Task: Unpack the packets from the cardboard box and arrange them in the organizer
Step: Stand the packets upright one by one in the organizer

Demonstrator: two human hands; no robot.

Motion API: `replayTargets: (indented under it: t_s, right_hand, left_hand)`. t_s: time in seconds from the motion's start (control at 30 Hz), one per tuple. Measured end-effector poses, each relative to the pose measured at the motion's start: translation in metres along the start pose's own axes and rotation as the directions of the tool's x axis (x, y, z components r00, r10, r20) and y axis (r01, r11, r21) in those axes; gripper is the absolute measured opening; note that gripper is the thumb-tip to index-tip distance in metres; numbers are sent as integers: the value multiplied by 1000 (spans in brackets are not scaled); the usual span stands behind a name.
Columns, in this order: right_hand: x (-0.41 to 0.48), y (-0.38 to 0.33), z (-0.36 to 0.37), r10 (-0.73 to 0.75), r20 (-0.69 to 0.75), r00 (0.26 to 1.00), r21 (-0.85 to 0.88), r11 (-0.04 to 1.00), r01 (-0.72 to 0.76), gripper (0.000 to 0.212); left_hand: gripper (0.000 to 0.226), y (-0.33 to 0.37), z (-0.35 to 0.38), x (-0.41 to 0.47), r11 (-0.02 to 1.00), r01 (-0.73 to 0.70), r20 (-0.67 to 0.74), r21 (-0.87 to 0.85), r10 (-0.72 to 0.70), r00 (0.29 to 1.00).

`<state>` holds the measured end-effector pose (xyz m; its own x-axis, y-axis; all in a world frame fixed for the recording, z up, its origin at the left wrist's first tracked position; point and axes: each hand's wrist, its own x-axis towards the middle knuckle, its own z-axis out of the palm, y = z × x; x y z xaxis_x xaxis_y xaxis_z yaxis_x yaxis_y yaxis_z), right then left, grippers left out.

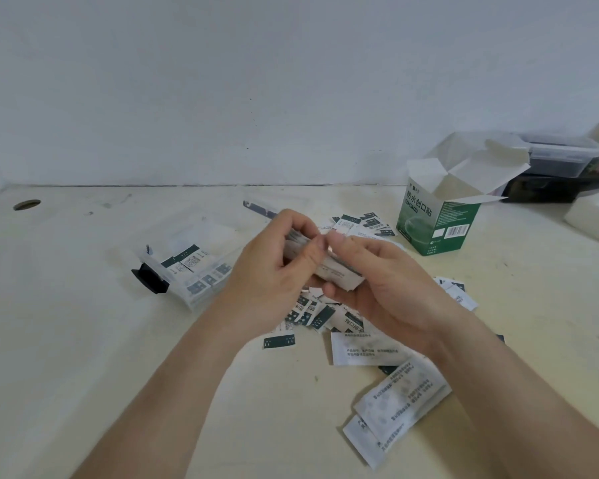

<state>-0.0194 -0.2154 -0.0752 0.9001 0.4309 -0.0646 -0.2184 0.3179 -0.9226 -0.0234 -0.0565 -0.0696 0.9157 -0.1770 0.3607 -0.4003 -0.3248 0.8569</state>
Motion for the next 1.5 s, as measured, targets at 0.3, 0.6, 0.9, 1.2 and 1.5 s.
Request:
replayTargets:
  t_s: [0.3,0.6,0.9,1.2,1.5]
  right_hand:
    - [-9,-9,-5,153,170,974,-184,975,-121,18]
    - [-6,-13,-1,60,186,981,-57,997,-50,25]
    - [-12,-11,16,74,189,979,-72,995,-62,36]
    - [-10,-19,30,66,280,958,-66,997,-49,61]
    - [5,-48,47,111,279,954,-290,957,-26,22]
  left_hand:
    - [10,7,-4,-2,998,20,98,-58,-15,995]
    - [108,17,-10,-10,921,-145,165,361,90,982]
    - [74,19,-17,-22,885,-231,88,403,213,973]
    - [60,33,-30,-24,921,-226,96,318,206,974]
    - [23,46,-98,-9,996,-11,59,-90,16,998]
